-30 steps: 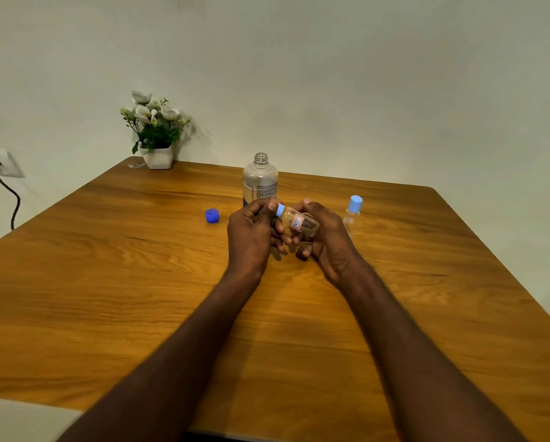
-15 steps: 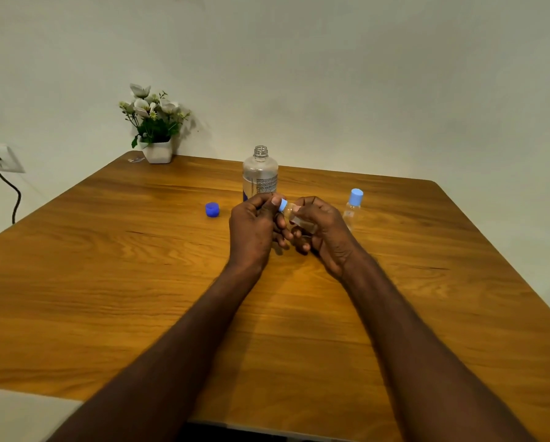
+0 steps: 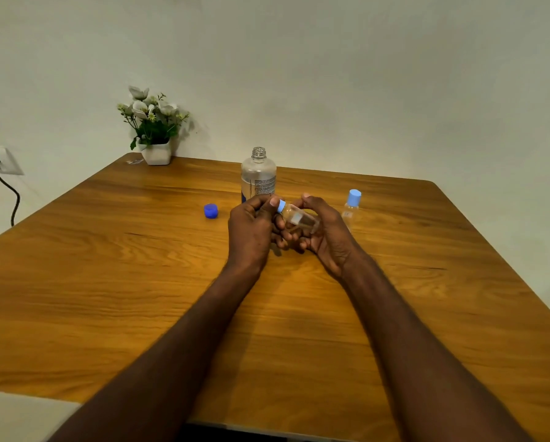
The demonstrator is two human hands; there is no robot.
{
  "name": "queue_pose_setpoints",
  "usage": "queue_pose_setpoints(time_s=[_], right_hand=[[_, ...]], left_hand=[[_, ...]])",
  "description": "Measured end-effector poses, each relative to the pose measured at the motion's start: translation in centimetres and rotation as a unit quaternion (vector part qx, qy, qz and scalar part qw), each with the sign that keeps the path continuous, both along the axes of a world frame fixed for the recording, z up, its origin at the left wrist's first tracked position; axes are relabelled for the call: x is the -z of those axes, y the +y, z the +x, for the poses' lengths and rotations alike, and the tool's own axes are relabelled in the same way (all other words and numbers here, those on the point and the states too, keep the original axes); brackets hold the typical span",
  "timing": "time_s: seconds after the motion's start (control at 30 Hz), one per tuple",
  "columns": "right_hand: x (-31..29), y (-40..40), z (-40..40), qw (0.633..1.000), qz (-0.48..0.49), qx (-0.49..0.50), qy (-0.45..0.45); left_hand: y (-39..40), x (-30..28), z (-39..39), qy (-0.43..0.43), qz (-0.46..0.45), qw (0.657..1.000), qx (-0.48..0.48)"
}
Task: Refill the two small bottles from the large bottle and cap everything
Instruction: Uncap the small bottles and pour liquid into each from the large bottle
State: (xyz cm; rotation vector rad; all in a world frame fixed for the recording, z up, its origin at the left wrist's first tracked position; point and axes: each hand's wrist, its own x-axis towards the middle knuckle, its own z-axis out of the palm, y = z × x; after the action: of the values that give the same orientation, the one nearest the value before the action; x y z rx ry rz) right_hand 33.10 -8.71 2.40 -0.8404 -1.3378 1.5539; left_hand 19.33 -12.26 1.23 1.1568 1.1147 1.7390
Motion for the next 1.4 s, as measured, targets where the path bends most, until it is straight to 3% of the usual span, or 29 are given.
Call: queue_pose_setpoints(time_s=[0.4,0.63,0.87,1.13,1.23,1.3,1.4], right_hand=[[0.1,0.0,0.1,1.000,-0.001,0.016,-0.003],[0.5,-0.6,-0.2,0.997,0.043,-0.038,0.049],[0.9,-1.1,-0.9,0.967,0.197,0.118,-0.113],[0.7,-2.3,-1.4,0.976,0.188,0.081,-0.070],[0.9,-3.0,-2.3,0.973,0.201,0.071,-0.089],[0.8,-3.4,-3.1,0.965,0.215,0.075,-0.128],[0.7,-4.3,-4.4,0.952,0.234,0.092,-0.172]], left_hand=[[0.1,0.1,-0.1,0.007,-0.015,1.000,-0.019],[-0.3,-0.3,-0.1,0.022,-0.019,0.998,-0.054],[-1.1,-0.8,-0.7,-0.009,0.008,0.994,-0.111],[-2.5,-0.8,-3.2,-0.044,-0.011,0.995,-0.093],[-4.1,-0.4,-5.4,0.064,-0.037,0.992,-0.103],[-4.8,0.2,-7.1,0.190,-0.064,0.969,-0.146],[-5.6,0.7,-9.5,0.275,-0.111,0.934,-0.201]])
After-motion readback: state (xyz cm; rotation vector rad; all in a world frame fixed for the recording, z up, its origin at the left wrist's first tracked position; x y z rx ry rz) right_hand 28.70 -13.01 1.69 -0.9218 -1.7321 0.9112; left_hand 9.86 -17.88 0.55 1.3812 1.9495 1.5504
